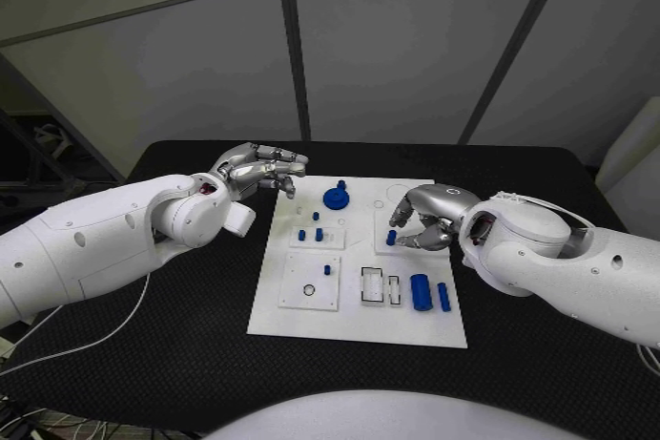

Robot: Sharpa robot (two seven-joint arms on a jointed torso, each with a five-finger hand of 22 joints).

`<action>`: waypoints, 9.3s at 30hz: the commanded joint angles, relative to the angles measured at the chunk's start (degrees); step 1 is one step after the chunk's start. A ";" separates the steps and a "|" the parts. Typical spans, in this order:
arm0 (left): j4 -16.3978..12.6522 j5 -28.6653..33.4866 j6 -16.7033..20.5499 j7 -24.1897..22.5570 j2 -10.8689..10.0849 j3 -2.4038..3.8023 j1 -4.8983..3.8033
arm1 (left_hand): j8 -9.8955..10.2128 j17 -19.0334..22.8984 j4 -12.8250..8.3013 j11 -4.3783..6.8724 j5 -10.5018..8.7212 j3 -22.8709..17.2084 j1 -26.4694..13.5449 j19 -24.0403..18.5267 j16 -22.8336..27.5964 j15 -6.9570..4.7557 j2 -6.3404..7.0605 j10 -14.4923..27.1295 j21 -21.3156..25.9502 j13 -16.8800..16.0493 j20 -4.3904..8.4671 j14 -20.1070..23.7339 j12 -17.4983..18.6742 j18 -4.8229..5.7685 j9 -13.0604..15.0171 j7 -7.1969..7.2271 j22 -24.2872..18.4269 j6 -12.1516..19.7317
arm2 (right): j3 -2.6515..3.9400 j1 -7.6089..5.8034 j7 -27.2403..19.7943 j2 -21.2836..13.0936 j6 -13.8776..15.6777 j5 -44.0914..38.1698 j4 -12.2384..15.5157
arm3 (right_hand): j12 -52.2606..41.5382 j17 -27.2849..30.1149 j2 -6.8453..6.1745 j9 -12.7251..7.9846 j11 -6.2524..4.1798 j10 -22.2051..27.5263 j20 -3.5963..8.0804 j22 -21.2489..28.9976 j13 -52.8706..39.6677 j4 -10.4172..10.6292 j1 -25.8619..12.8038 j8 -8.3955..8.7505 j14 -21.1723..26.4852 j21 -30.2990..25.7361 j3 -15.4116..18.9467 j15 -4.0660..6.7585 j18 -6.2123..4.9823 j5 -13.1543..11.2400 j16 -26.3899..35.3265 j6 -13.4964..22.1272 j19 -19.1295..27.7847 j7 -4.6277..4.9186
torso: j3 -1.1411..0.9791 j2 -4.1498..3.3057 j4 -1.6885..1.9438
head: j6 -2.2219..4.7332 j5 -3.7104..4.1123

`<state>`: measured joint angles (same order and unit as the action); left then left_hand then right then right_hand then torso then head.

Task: Assemble the parts on the task board

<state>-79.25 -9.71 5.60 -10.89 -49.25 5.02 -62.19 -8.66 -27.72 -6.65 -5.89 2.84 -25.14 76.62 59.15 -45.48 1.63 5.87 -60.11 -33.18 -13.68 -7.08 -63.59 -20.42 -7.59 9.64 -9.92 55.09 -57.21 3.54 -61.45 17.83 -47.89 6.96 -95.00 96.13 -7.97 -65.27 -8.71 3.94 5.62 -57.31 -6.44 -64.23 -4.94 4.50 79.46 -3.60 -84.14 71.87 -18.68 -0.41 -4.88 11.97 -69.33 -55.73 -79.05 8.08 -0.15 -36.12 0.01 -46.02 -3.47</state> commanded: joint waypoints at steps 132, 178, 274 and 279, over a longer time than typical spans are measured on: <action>0.38 0.22 -0.96 -0.23 1.39 0.05 -0.13 | -0.43 0.21 -0.09 -0.06 0.05 0.19 -0.37 0.14 0.35 0.13 -0.33 0.67 0.39 -0.15 -0.32 0.24 -0.52 -2.82 -0.06 -0.01 -0.21 0.52 | -7.86 1.79 -3.29 17.41 3.53 -2.78 -2.16 | -2.03 -0.27 2.99 1.47 -2.00 -11.59 1.91 -3.36 -0.40 -0.17 2.86 -3.01 -1.84 2.49 -4.29 1.69 0.13 0.80 -1.94 -7.74 -2.12 -0.32 | -0.06 -0.01 -0.22 | -2.08 -3.39; 0.72 0.22 -0.99 0.07 0.86 0.01 -0.09 | -0.58 0.31 0.04 -0.10 0.04 0.21 -0.51 0.19 0.32 0.17 -0.53 0.84 0.54 -0.21 -0.37 0.27 -0.78 -2.82 -0.08 -0.05 -0.31 0.59 | -5.07 1.66 -6.68 1.60 19.83 13.18 7.11 | -8.44 7.60 1.69 0.97 -1.19 -9.82 0.78 13.75 -1.77 3.58 -0.82 -2.33 0.83 -11.89 5.30 0.74 -2.99 1.48 3.43 -2.10 3.68 0.95 | -0.05 0.14 -0.40 | -0.84 -0.41; -0.44 0.22 -1.07 -0.20 -0.58 -0.16 0.44 | -0.74 0.42 0.06 -0.12 0.04 0.29 -0.61 0.24 0.27 0.20 -0.55 1.07 0.71 -0.27 -0.40 0.31 -1.08 -2.83 -0.10 -0.07 -0.43 0.71 | -3.67 9.01 16.96 -6.98 22.33 11.63 16.32 | -67.69 -18.28 8.92 14.28 -5.93 -22.24 4.44 -15.17 -68.62 11.99 -5.49 -23.10 -4.51 10.86 27.66 4.57 2.41 14.80 -16.64 -0.10 -6.67 -4.06 | 0.17 0.16 -0.54 | -0.44 3.53; -0.49 0.22 -1.10 -0.18 -0.57 -0.16 0.44 | -0.74 0.42 0.06 -0.12 0.04 0.29 -0.61 0.24 0.27 0.20 -0.55 1.07 0.71 -0.27 -0.40 0.31 -1.08 -2.83 -0.10 -0.07 -0.43 0.71 | -3.65 9.00 17.25 -5.10 19.67 12.73 14.76 | -67.06 -18.14 9.36 14.70 -5.95 -22.04 4.50 -15.13 -68.21 12.23 -7.29 -23.28 -4.47 10.83 28.67 4.60 2.39 14.45 -16.54 -0.14 -6.64 -4.09 | 0.18 0.20 -0.47 | -0.52 3.44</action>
<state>-79.62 -9.66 5.15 -10.67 -49.87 4.82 -61.68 -9.33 -27.36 -6.65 -5.96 2.84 -25.14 76.39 59.36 -45.48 1.63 5.64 -59.41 -32.74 -13.90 -7.29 -63.59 -21.30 -7.57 9.61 -9.92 54.73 -56.81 -0.14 -52.35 35.49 -53.26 28.10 -83.76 111.19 -75.33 -74.91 0.47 17.06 -0.22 -79.13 -2.32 -74.91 -73.31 16.78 73.30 -26.65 -84.04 82.49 9.71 3.80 -3.55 26.64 -85.76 -55.07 -83.95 4.49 0.02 -35.93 -0.51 -46.49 -0.01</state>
